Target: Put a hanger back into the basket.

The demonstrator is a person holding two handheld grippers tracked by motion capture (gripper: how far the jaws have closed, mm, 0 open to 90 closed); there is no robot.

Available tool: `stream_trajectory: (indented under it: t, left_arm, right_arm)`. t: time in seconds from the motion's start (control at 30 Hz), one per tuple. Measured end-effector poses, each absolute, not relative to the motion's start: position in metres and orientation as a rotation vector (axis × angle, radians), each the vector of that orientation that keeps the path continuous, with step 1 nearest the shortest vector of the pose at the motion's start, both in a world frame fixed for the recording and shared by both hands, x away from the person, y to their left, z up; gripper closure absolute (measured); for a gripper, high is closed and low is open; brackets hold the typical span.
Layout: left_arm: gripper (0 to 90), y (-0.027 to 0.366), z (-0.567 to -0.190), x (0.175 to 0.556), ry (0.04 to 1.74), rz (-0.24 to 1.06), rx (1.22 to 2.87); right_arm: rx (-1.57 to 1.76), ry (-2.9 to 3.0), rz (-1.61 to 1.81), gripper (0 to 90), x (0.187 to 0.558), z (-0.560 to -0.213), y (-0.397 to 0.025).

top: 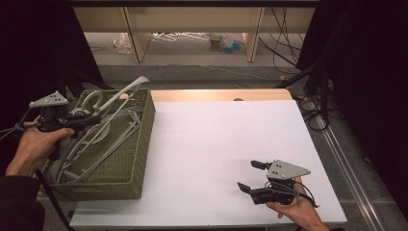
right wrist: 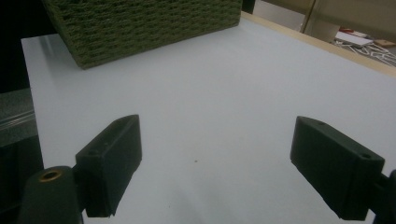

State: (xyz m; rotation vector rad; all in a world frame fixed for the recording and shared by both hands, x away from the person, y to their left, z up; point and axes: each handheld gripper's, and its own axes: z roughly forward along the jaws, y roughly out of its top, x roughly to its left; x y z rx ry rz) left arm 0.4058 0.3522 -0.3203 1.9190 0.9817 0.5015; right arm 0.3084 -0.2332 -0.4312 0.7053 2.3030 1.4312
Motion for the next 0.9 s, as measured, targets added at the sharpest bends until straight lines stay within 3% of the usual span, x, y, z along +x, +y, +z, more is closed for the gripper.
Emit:
stream_trajectory:
  t: [0.43,0.9]
  left_arm:
    - [79.1,0.361,-0.345,0.409,1.034,0.457,2.016]
    - [79.0,0.344,-0.374,0.422,1.116,0.348,2.104]
  right_arm:
    - [0.715,2.315,1.426,17.6,0.309,-0.432,-0.233]
    - [0.709,2.317,1.415,17.9,0.31,-0.433,-0.233]
